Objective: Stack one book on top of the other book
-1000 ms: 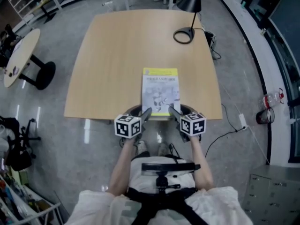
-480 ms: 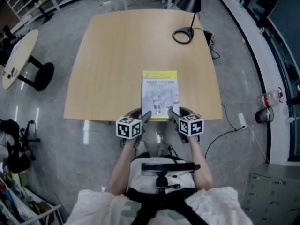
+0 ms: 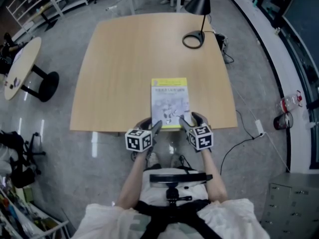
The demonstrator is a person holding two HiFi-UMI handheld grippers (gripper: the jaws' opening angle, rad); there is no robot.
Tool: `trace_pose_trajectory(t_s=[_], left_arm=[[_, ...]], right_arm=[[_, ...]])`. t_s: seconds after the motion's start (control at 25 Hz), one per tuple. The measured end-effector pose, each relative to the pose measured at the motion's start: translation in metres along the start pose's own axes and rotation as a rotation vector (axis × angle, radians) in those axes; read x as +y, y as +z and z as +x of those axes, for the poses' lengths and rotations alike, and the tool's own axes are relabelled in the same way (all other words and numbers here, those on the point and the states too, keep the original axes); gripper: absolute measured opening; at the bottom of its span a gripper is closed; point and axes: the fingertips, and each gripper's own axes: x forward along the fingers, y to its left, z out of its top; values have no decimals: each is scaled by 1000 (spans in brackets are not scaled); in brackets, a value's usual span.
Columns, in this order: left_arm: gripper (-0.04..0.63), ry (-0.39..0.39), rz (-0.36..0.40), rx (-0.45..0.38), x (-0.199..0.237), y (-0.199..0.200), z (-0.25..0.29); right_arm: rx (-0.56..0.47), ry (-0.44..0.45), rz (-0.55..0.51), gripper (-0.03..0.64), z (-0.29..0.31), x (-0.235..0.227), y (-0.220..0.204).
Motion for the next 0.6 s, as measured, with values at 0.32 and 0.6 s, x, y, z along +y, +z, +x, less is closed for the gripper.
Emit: trace_pose_trajectory(t_s=[0.32,0.6], left_arm=[[281,263,241,-100,24,23,-15],[281,249,192,-162,21,50,-19]], right_arm=[[-14,-10,-51,275,1,-1,14],[-57,38,106,275,-8,3,27]])
